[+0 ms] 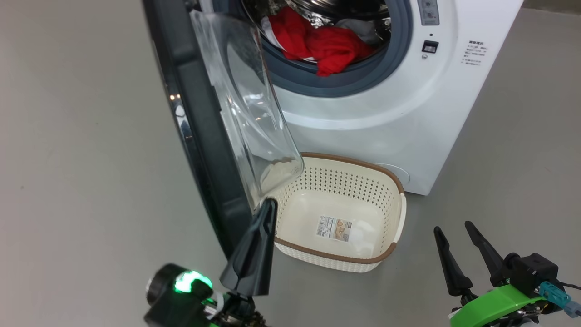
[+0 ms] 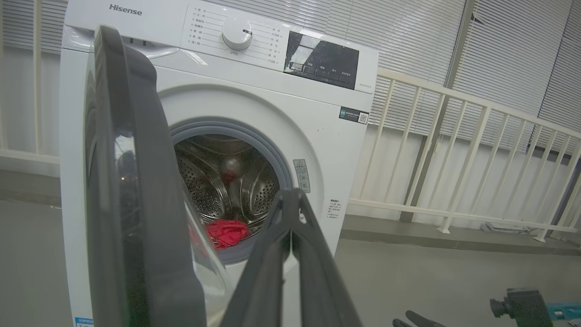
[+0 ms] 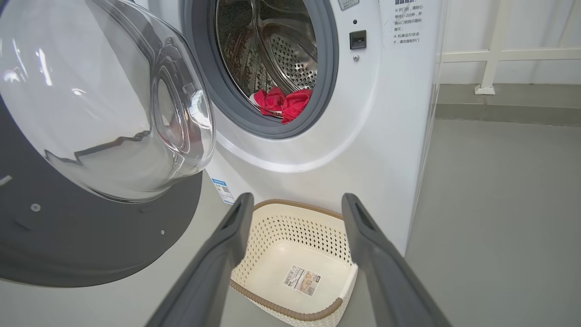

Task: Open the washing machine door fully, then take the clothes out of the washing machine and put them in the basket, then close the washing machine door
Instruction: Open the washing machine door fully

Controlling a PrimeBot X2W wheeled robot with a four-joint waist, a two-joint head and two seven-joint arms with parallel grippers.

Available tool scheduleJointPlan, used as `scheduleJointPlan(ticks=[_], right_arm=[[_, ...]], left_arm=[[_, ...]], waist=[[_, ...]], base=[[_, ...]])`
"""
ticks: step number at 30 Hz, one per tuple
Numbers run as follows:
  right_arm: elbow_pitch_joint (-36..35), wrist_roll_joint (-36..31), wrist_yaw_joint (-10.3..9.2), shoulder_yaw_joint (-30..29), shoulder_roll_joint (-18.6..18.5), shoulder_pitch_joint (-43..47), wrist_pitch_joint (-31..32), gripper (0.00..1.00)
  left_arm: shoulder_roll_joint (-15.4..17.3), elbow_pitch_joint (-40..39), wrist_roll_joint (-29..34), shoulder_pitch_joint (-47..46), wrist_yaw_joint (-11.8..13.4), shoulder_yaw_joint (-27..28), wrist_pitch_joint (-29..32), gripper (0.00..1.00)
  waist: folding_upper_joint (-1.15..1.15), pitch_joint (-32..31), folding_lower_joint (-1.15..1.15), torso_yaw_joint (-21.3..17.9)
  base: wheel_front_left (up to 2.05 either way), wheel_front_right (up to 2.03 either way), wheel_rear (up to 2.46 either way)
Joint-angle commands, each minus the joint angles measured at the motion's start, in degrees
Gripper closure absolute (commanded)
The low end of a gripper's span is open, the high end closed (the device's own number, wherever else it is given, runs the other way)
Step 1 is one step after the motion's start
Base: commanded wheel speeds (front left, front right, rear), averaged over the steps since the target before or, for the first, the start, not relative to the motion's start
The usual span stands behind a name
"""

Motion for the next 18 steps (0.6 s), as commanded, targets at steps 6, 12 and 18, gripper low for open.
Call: scheduleJointPlan(ticks=[6, 12, 18], right_arm=[[-1.56, -0.56, 0.37, 1.42, -0.2, -1.37, -0.38, 0.0], [-1.8, -0.61, 0.37, 1.4, -0.52, -1.66, -0.38, 0.0], [-2.14, -0.72, 0.37, 1.37, -0.49, -1.99, -0.38, 0.0]], left_arm=[[0.52, 7.45, -2.41, -0.78, -1.37, 1.35, -0.27, 1.0], [0.52, 14.61, -3.88, -2.8, -1.93, 1.74, -0.27, 1.0], [0.52, 16.03, -5.48, -3.4, -1.58, 3.41, -0.27, 1.0]], waist=[[0.0, 0.84, 0.0, -0.85], [0.0, 1.68, 0.0, -0.84], [0.0, 2.4, 0.0, -0.7]], base=[[0.0, 0.0, 0.0], [0.0, 0.0, 0.0], [0.0, 0.0, 0.0]])
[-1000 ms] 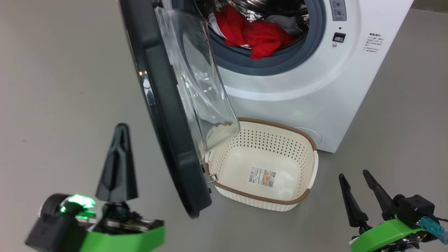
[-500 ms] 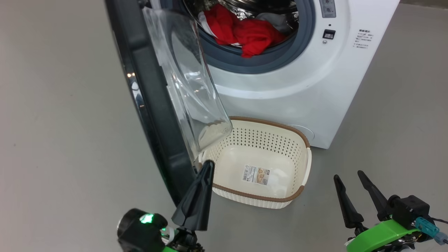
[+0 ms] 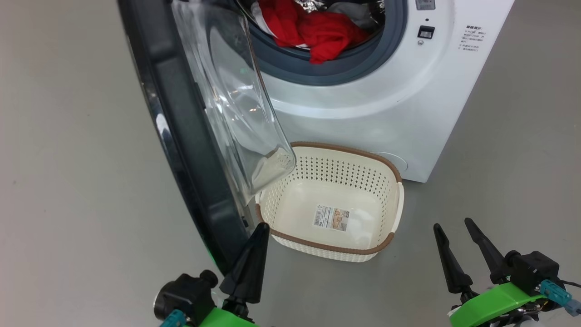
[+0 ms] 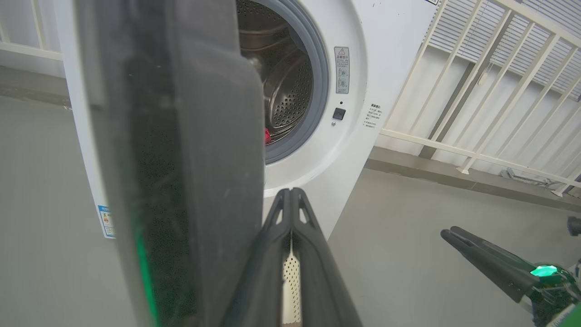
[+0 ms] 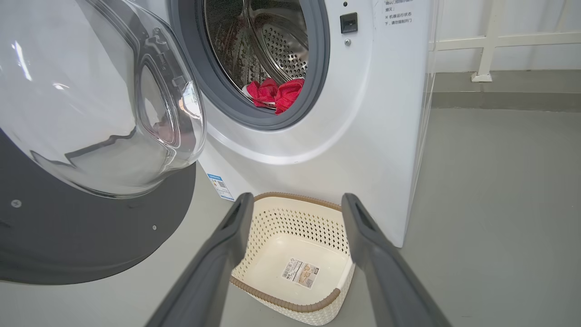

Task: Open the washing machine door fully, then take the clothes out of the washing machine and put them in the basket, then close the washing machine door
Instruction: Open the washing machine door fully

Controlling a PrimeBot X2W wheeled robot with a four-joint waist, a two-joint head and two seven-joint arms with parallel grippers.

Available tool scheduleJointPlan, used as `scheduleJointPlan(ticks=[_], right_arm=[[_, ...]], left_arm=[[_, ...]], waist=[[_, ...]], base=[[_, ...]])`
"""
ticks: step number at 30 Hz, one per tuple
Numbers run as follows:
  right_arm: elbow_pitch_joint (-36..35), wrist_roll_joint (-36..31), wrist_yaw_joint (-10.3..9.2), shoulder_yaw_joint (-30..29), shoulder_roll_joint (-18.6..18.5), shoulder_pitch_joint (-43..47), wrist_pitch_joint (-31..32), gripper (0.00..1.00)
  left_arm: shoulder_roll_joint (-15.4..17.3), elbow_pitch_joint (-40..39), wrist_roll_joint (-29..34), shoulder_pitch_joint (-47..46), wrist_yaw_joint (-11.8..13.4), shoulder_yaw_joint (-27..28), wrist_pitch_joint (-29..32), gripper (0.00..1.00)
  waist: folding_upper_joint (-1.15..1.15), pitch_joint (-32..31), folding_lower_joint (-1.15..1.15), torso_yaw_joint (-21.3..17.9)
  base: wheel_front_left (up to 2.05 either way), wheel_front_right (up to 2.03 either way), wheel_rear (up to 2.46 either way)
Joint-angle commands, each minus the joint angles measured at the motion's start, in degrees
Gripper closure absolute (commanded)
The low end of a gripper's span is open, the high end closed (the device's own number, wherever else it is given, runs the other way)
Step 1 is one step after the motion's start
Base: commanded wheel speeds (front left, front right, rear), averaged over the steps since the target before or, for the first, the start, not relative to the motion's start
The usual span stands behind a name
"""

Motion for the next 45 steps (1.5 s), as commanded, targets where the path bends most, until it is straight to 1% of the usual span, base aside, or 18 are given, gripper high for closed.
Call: scheduleJointPlan(ticks=[1, 9, 16, 21, 29, 38, 45], right_arm=[[-1.71, -0.72, 0.37, 1.22, -0.53, -1.72, -0.38, 0.0], [-1.6, -0.82, 0.37, 1.13, -0.61, -1.54, -0.38, 0.0], [-1.67, -0.93, 0.37, 1.67, -0.59, -1.85, -0.38, 0.0], [-2.01, -1.05, 0.37, 1.71, -0.88, -2.21, -0.38, 0.0], [-2.02, -1.01, 0.37, 1.94, -1.95, -3.21, -0.38, 0.0], [-2.11, -0.98, 0.37, 1.97, -2.53, -3.72, -0.38, 0.0], [-2.08, -0.99, 0.37, 2.06, -2.9, -4.27, -0.38, 0.0]], left_arm=[[0.34, -1.17, -0.68, -1.95, 0.06, 2.77, -0.28, 1.0], [0.34, -1.98, -1.32, -1.13, 0.48, 5.89, -0.28, 1.0], [0.34, -3.04, -0.52, 1.33, 0.59, 11.14, -0.28, 1.0], [0.34, -3.38, 0.51, 2.08, 0.23, 16.29, -0.28, 1.0], [0.34, -3.04, 1.86, 0.62, -1.23, 25.89, -0.28, 1.0], [0.34, -3.24, 2.7, -0.18, -1.45, 35.76, -0.28, 1.0], [0.34, -1.83, 3.74, -2.02, -3.25, 42.44, -0.28, 1.0]], waist=[[0.0, 0.29, 0.0, 0.28], [0.0, 0.65, 0.0, 1.9], [0.0, 0.92, 0.0, 3.17], [0.0, 2.03, 0.0, 3.52], [0.0, 3.88, 0.0, 2.99], [0.0, 4.88, 0.0, 2.19], [0.0, 5.77, 0.0, 1.99]], base=[[0.0, 0.0, 0.0], [0.0, 0.0, 0.0], [0.0, 0.0, 0.0], [0.0, 0.0, 0.0], [0.0, 0.0, 0.0], [0.0, 0.0, 0.0], [0.0, 0.0, 0.0]])
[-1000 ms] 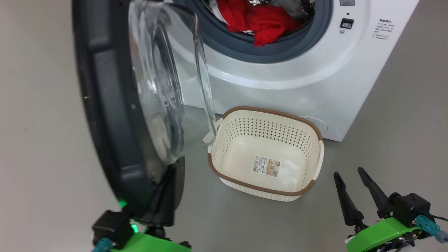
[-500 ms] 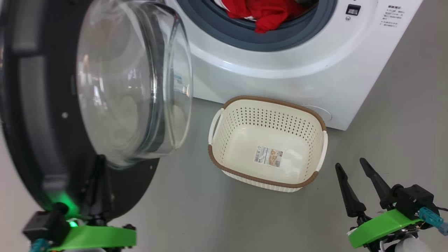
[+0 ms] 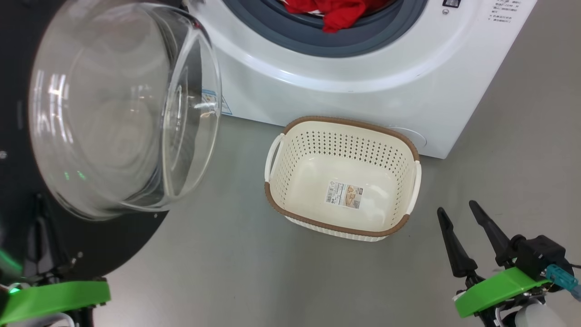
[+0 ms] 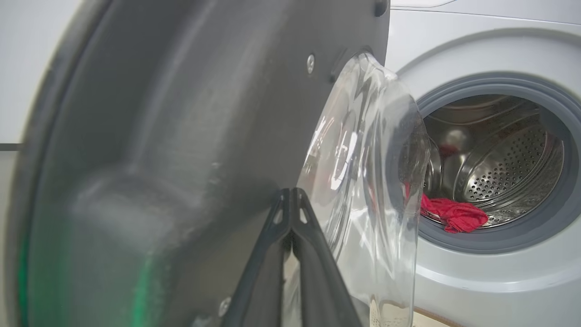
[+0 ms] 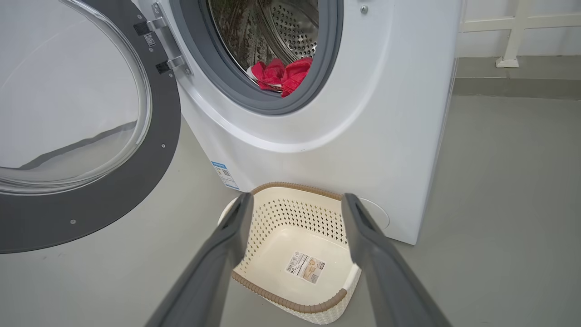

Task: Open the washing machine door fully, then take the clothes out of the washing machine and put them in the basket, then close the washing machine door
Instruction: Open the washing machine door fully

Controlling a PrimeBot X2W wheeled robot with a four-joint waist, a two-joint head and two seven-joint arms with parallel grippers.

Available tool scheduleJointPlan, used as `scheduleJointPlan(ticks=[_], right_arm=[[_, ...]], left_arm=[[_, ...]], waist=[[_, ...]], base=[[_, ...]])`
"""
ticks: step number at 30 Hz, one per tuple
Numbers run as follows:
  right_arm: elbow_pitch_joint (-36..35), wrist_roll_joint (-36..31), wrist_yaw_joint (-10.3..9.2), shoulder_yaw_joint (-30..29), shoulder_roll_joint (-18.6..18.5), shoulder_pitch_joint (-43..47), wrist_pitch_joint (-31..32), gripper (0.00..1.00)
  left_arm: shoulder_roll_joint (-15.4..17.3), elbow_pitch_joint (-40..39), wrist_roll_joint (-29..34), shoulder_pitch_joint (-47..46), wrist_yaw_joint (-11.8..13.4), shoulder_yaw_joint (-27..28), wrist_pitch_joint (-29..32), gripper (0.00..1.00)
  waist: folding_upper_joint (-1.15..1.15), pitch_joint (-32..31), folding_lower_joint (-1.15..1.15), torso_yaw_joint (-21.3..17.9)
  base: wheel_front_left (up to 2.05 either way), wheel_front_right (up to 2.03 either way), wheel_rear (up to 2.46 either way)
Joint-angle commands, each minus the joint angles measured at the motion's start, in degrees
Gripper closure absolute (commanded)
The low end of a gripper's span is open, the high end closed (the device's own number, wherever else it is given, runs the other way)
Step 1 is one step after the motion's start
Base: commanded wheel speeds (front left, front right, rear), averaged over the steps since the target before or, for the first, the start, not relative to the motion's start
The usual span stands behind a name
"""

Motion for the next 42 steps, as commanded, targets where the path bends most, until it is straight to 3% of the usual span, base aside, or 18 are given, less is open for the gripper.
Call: scheduleJointPlan(ticks=[1, 16, 22, 31, 42], right_arm=[[-1.37, -0.82, 0.37, 1.29, -0.71, -1.76, -0.37, 0.0], [-1.44, -0.9, 0.37, 1.58, -1.5, -2.39, -0.37, 0.0], [-1.8, -1.06, 0.37, 1.72, -2.02, -3.01, -0.37, 0.0], [-1.99, -1.16, 0.37, 1.98, -2.37, -4.14, -0.37, 0.0], [-1.55, -1.06, 0.37, 1.93, -1.8, -4.11, -0.37, 0.0]], left_arm=[[1.65, -0.86, 0.91, -1.64, -0.17, 3.22, -0.29, 1.0], [1.68, 6.93, 6.43, -10.18, -3.97, 17.4, -0.29, 1.0], [3.39, 12.95, 7.48, -16.01, -5.74, 21.86, -0.29, 1.0], [7.02, 20.72, 9.29, -22.66, -6.5, 26.1, -0.29, 1.0], [7.9, 23.87, 11.17, -23.73, -6.78, 28.64, -0.29, 1.0]], waist=[[0.0, 0.13, 0.0, -0.03], [0.0, 1.96, 0.0, -0.59], [0.0, 3.45, 0.0, -0.79], [0.0, 5.16, 0.0, -1.54], [0.0, 4.06, 0.0, -2.53]], base=[[0.0, 0.0, 0.0], [0.0, 0.0, 0.0], [0.0, 0.0, 0.0], [0.0, 0.0, 0.0], [0.0, 0.0, 0.0]])
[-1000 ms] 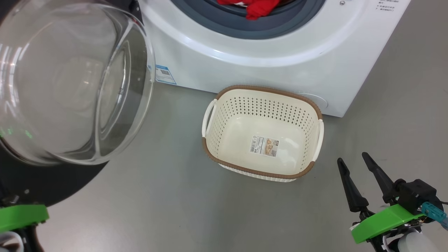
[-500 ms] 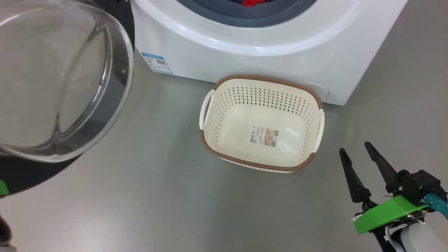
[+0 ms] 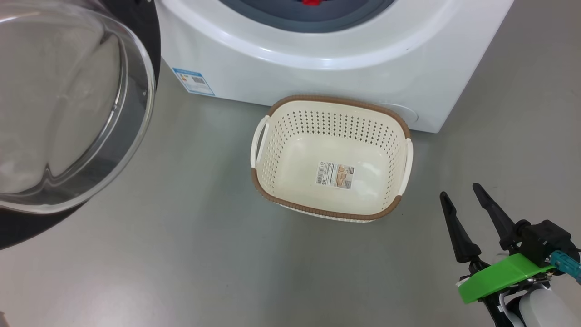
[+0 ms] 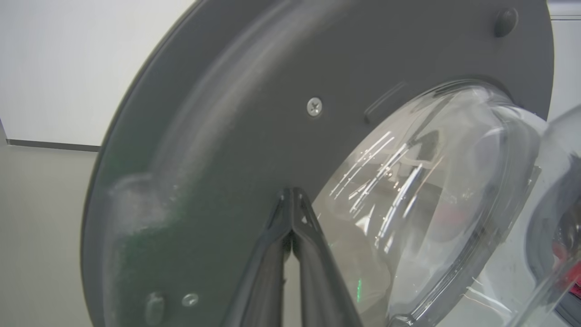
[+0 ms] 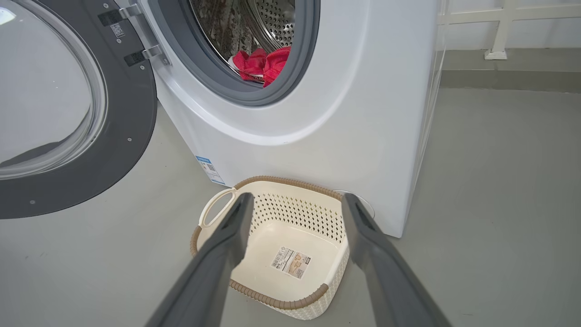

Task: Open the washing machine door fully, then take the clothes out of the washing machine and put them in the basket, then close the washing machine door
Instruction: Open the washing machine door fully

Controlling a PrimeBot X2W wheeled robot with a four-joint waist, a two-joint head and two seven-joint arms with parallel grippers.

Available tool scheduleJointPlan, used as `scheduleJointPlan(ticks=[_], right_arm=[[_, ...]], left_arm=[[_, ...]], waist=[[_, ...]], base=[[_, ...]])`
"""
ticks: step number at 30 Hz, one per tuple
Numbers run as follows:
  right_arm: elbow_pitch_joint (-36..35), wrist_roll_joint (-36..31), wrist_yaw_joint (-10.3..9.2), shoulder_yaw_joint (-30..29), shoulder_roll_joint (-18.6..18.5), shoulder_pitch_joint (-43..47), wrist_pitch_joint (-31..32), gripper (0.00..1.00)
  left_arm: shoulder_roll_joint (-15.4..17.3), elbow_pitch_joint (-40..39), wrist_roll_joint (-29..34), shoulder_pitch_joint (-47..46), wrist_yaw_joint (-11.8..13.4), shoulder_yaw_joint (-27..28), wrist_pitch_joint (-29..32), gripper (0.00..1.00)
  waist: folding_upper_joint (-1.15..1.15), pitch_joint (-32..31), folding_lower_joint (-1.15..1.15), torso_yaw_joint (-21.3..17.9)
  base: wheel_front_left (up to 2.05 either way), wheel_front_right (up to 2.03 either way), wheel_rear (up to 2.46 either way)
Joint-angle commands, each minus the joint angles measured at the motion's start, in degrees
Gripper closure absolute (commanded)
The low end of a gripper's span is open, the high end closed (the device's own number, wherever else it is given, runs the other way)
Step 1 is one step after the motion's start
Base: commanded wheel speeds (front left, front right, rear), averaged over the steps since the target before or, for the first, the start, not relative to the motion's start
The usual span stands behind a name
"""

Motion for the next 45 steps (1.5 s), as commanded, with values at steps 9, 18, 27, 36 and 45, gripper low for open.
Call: scheduleJointPlan(ticks=[9, 18, 27, 36, 45], right_arm=[[-0.75, -0.45, 0.37, 1.23, 0.51, -0.15, -0.37, 0.0], [-1.4, -1.09, 0.37, 0.11, 1.0, 1.26, -0.37, 0.0], [-3.08, -1.15, 0.37, -2.37, 1.86, 3.08, -0.37, 0.0], [-3.81, -0.97, 0.37, -5.43, 3.02, 4.49, -0.37, 0.0], [-3.56, -0.97, 0.37, -7.23, 3.6, 5.44, -0.37, 0.0]], left_arm=[[2.59, -3.11, -0.67, 5.83, 0.07, -2.94, -0.26, 1.0], [-1.14, -9.73, 0.43, 14.63, 0.06, -12.39, -0.26, 0.55], [-2.5, -14.53, -0.35, 20.89, 0.06, -19.99, -0.26, 0.0], [-2.54, -17.76, -1.98, 25.48, 0.06, -27.89, -0.26, 0.0], [-2.34, -19.77, -2.22, 27.45, 0.06, -33.41, -0.26, 0.0]], waist=[[0.0, -3.47, 0.0, -0.22], [0.0, -6.41, 0.0, -0.45], [0.0, -8.47, 0.0, -2.09], [0.0, -9.89, 0.0, -7.24], [0.0, -10.54, 0.0, -12.78]], base=[[0.0, 0.0, 0.0], [0.0, 0.0, 0.0], [0.0, 0.0, 0.0], [0.0, 0.0, 0.0], [0.0, 0.0, 0.0]])
